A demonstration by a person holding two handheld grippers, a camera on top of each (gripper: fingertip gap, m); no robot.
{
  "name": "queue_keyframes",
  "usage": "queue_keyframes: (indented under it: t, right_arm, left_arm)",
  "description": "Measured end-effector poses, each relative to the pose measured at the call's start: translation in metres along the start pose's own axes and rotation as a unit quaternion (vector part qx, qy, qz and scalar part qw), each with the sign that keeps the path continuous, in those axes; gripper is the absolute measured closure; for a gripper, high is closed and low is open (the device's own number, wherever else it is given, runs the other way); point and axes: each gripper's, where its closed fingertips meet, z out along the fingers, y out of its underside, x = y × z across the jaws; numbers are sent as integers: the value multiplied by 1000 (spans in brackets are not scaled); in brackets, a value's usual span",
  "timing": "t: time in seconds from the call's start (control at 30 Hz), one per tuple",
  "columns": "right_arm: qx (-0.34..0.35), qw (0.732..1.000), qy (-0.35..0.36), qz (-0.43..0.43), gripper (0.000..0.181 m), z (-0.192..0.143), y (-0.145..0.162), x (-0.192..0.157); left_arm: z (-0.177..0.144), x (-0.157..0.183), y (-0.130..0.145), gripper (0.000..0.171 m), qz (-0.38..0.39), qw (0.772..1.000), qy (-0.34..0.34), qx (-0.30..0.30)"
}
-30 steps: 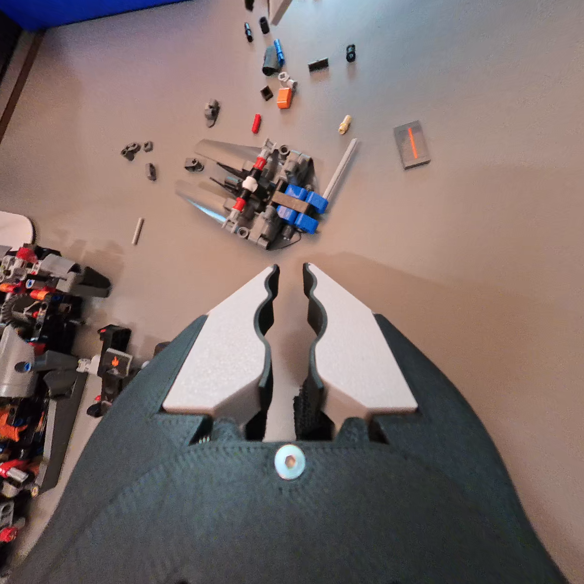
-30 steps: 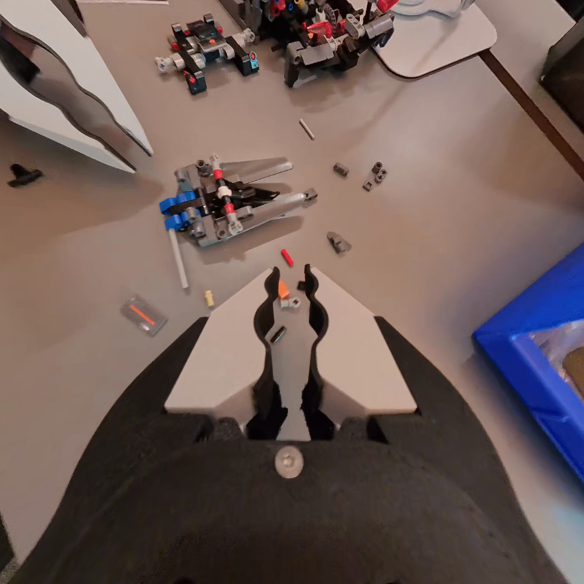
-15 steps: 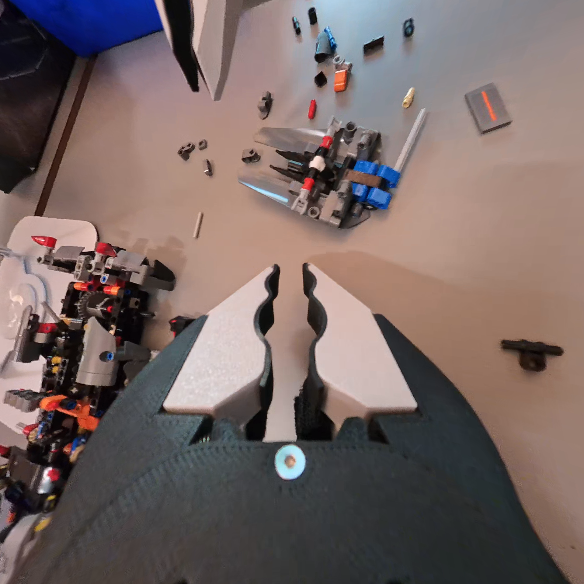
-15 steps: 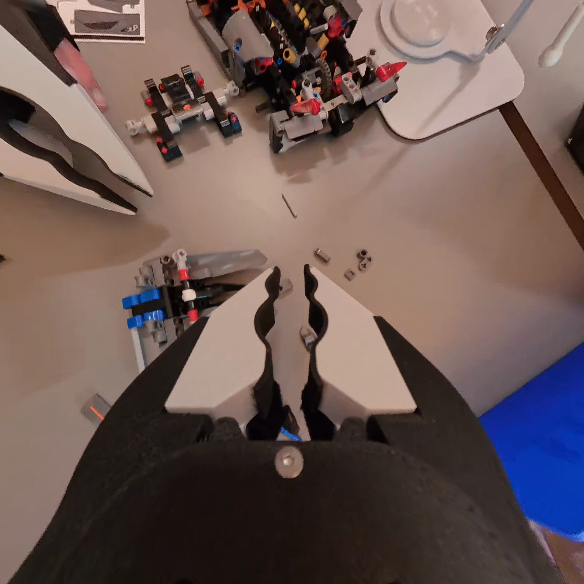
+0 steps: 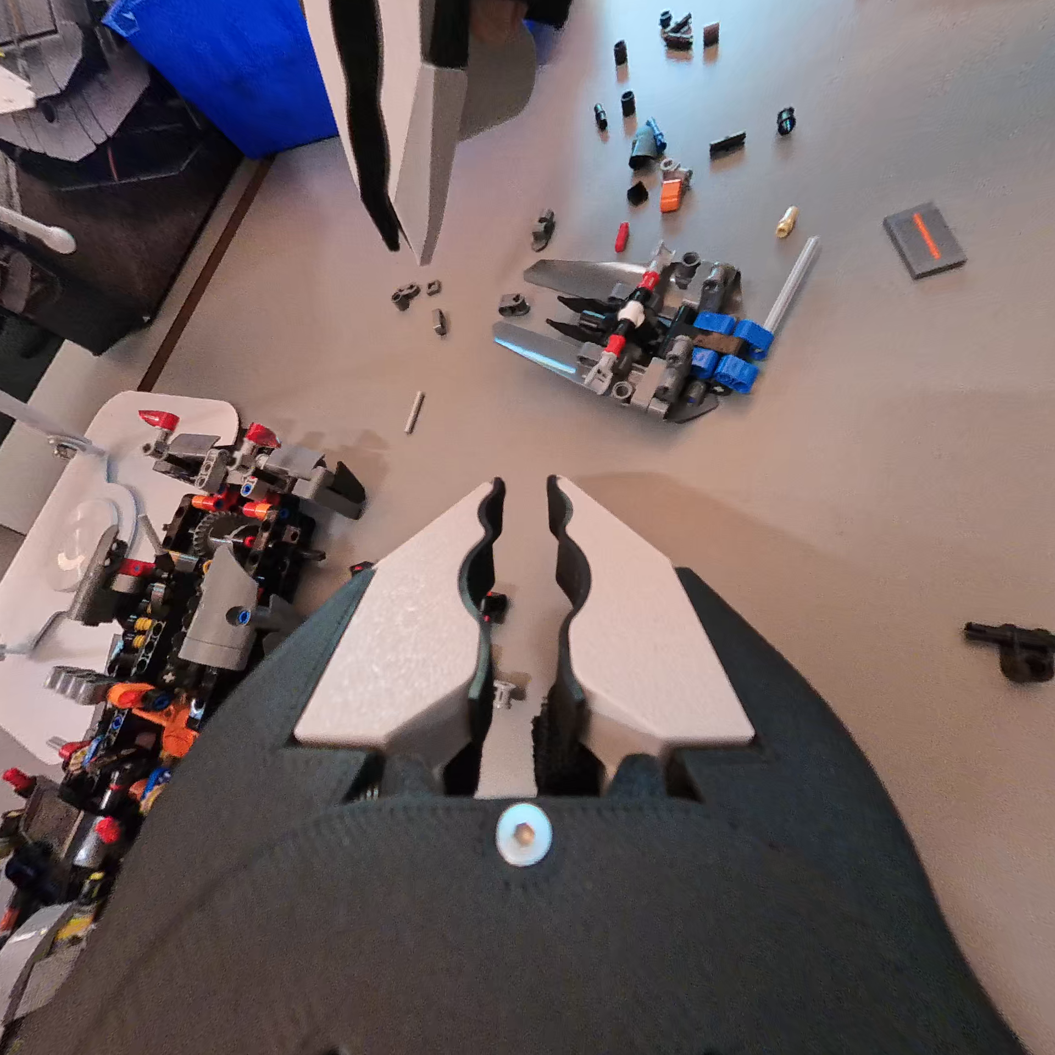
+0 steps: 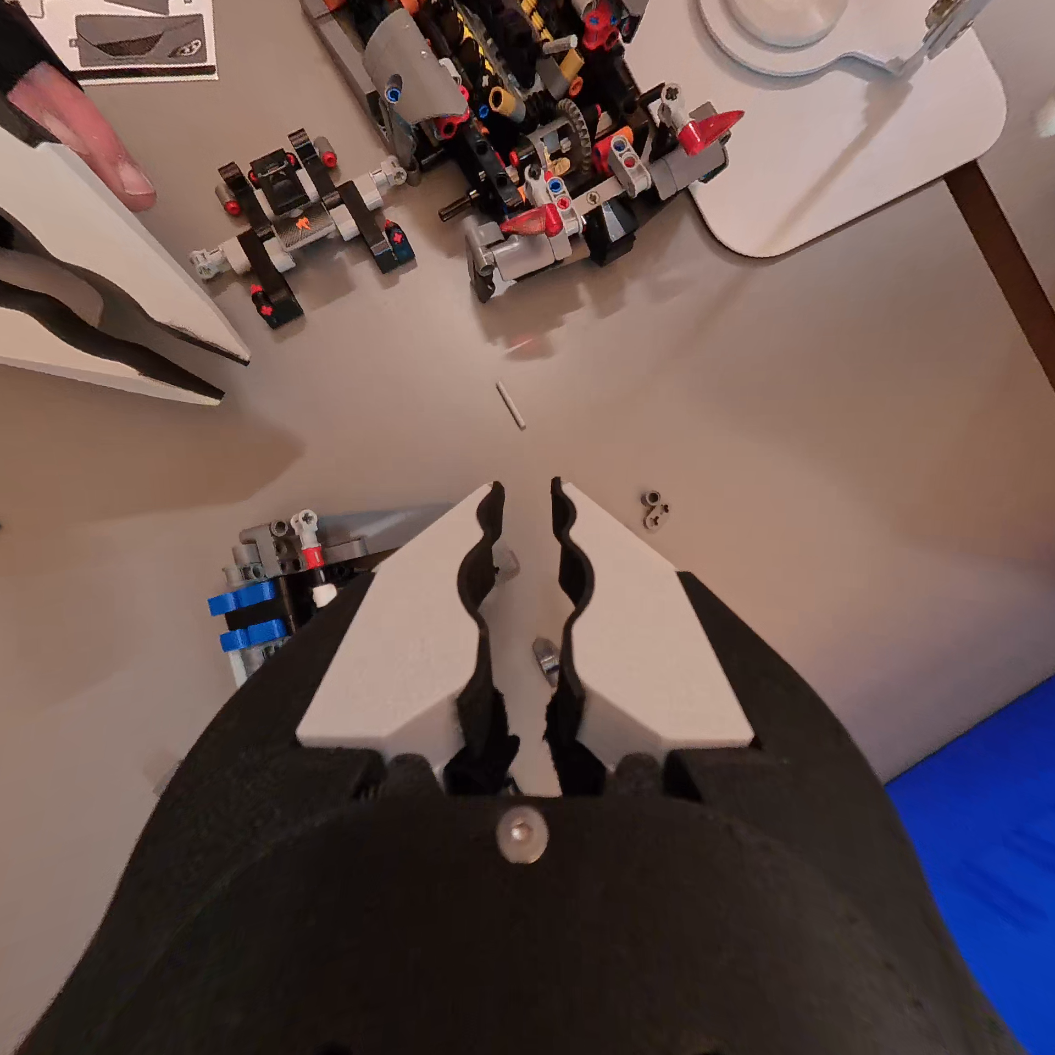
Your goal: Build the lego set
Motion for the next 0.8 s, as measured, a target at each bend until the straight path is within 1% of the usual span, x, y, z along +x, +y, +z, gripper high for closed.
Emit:
queue_keyframes:
  t: [0.1, 0.33, 0.53, 0.67, 0.8]
  right_arm:
    - [-6, 1000, -6, 2, 166, 3, -3, -1]
    - [-12, 1000, -11, 23, 165, 3, -5, 2]
    - [-10, 999, 6, 37, 167, -7, -3, 13]
    - [-19, 998, 20, 53, 167, -21, 11, 23]
    - [-32, 996, 34, 71, 167, -41, 37, 28]
  left_arm:
    - [0, -1, -1, 158, -16, 1000, 2, 7]
    - [2, 1, -3, 158, -8, 1000, -2, 2]
    - [0, -1, -2, 158, -13, 1000, -5, 4]
    - [-1, -3, -1, 158, -17, 1000, -8, 3]
    - [-1, -2, -2, 158, -15, 1000, -9, 3]
